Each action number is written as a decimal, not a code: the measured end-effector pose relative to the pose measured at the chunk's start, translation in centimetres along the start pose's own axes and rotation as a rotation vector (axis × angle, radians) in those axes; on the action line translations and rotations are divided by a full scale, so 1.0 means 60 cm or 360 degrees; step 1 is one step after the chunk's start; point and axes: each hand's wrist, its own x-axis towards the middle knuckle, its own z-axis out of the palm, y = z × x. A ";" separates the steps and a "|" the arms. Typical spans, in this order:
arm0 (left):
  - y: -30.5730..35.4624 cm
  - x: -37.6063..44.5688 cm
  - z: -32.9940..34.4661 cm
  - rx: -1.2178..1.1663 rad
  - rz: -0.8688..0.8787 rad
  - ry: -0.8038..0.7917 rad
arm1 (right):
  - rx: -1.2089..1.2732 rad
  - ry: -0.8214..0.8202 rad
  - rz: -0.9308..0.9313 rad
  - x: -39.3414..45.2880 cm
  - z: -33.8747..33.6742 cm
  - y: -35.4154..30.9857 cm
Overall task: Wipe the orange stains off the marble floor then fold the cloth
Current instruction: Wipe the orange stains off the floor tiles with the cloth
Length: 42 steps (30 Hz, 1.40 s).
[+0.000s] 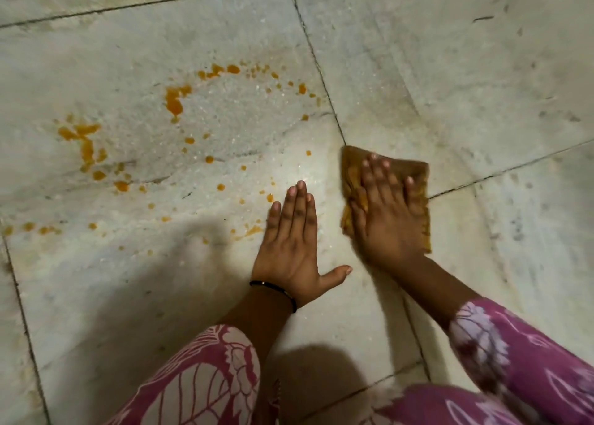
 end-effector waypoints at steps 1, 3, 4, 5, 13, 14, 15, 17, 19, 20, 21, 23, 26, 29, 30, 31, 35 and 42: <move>0.000 0.000 0.000 0.0004 -0.0002 -0.0004 | -0.0011 -0.0036 0.0035 -0.007 -0.002 0.027; -0.001 0.002 0.002 0.0021 0.0011 -0.0010 | -0.0022 -0.0063 0.0222 0.041 -0.010 0.074; -0.001 0.001 0.003 0.0028 0.0013 -0.0006 | -0.0009 -0.0041 0.0355 0.084 -0.013 0.082; -0.001 0.001 0.003 0.0034 0.0015 0.0002 | 0.0037 -0.0010 0.0513 0.134 -0.015 0.080; -0.001 0.002 0.005 0.0006 0.0027 0.0008 | 0.0072 -0.0023 -0.0059 0.072 -0.004 -0.038; -0.002 0.002 0.004 0.0010 0.0019 -0.0004 | 0.0054 -0.0044 -0.0055 0.033 -0.002 -0.014; -0.003 0.001 0.004 0.0015 0.0018 -0.0011 | 0.0036 -0.0056 0.0000 0.009 -0.002 0.015; -0.002 0.004 -0.002 0.0023 0.0028 -0.0031 | 0.0052 -0.0083 0.0140 0.015 -0.012 0.065; -0.001 0.004 -0.004 0.0027 0.0032 -0.0055 | 0.0067 -0.0073 0.0310 0.063 -0.021 0.082; -0.002 0.003 -0.002 0.0035 0.0032 -0.0059 | 0.0072 -0.0034 0.0409 0.098 -0.021 0.082; -0.002 0.004 -0.001 0.0038 0.0033 -0.0058 | 0.0094 0.0009 0.0493 0.136 -0.021 0.079; -0.003 0.007 0.000 0.0049 0.0051 -0.0047 | 0.0146 0.0050 0.0599 0.204 -0.023 0.063; -0.004 0.002 0.003 0.0054 0.0067 -0.0045 | 0.0117 0.0009 0.0500 0.247 -0.026 0.038; -0.006 -0.002 0.002 0.0026 0.0072 -0.0007 | 0.0071 -0.0041 0.0063 0.197 -0.023 0.026; -0.009 -0.002 0.001 0.0024 0.0105 -0.0003 | 0.0042 -0.0060 -0.0096 0.162 -0.019 0.025; -0.016 -0.002 -0.006 0.0033 0.0168 -0.0020 | 0.0019 -0.0085 -0.0220 0.124 -0.014 0.026; -0.128 -0.025 -0.052 0.0278 0.0731 -0.0085 | -0.0100 -0.0112 -0.0540 -0.045 -0.006 0.038; -0.331 -0.117 -0.147 0.0689 0.1093 -0.0019 | -0.0161 -0.0181 -0.0976 -0.212 0.032 -0.179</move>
